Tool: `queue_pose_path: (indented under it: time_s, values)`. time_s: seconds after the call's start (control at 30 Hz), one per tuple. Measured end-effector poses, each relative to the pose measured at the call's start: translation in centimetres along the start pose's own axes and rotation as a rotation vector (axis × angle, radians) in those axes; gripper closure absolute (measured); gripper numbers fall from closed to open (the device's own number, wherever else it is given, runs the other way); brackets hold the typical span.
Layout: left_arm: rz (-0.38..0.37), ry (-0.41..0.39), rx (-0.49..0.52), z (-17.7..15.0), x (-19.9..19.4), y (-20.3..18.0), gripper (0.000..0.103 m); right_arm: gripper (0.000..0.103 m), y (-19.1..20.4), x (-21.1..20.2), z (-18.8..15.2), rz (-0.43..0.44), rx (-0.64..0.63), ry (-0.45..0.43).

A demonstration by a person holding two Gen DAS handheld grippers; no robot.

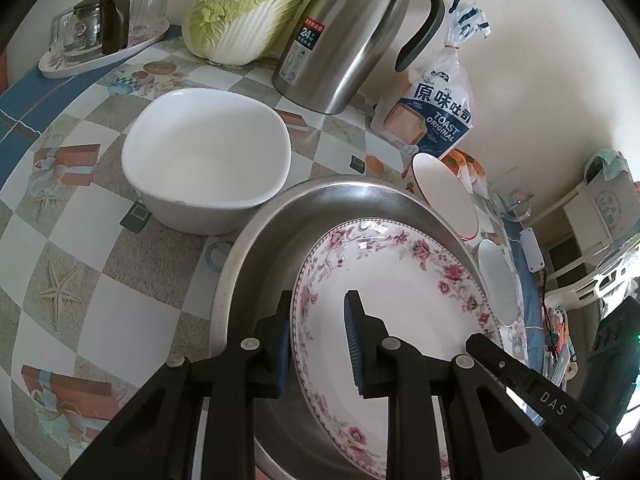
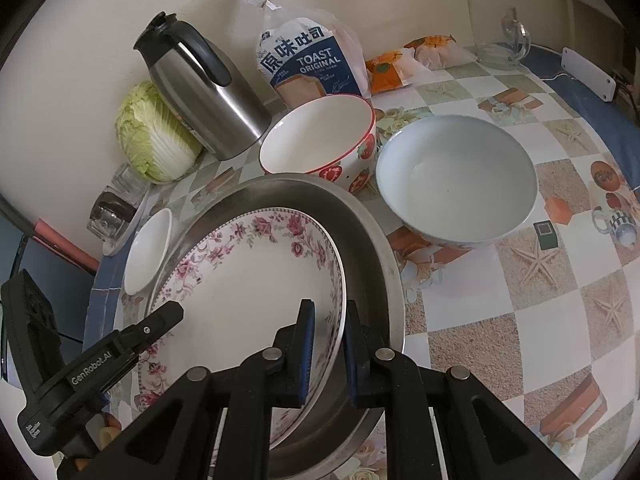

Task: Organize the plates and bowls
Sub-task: 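Lower the floral plate into the steel tray with both tools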

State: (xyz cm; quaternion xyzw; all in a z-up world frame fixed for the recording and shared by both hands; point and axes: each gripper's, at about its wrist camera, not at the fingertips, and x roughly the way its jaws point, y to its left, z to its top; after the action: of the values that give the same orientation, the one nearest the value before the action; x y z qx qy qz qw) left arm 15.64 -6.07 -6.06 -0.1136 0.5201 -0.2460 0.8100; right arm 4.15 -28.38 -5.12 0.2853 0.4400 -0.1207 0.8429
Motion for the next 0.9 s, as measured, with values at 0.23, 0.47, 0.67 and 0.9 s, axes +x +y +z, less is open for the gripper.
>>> queue_pose_path:
  time_s: [0.23, 0.47, 0.67, 0.9]
  values:
    - [0.005, 0.002, -0.001, 0.07, 0.19, 0.15, 0.079, 0.089, 0.12, 0.26, -0.09, -0.006, -0.003, 0.004]
    - [0.013, 0.004, -0.006, 0.08, 0.22, 0.32, 0.079, 0.089, 0.23, 0.65, -0.17, -0.011, -0.008, 0.013]
    - [0.023, 0.002, 0.002, 0.07, 0.31, 0.28, 0.079, 0.089, 0.38, 0.8, -0.22, -0.024, -0.018, 0.017]
    - [0.057, 0.0, 0.025, -0.03, 0.47, -0.04, 0.079, 0.089, 0.69, 0.97, -0.28, -0.038, -0.036, 0.018]
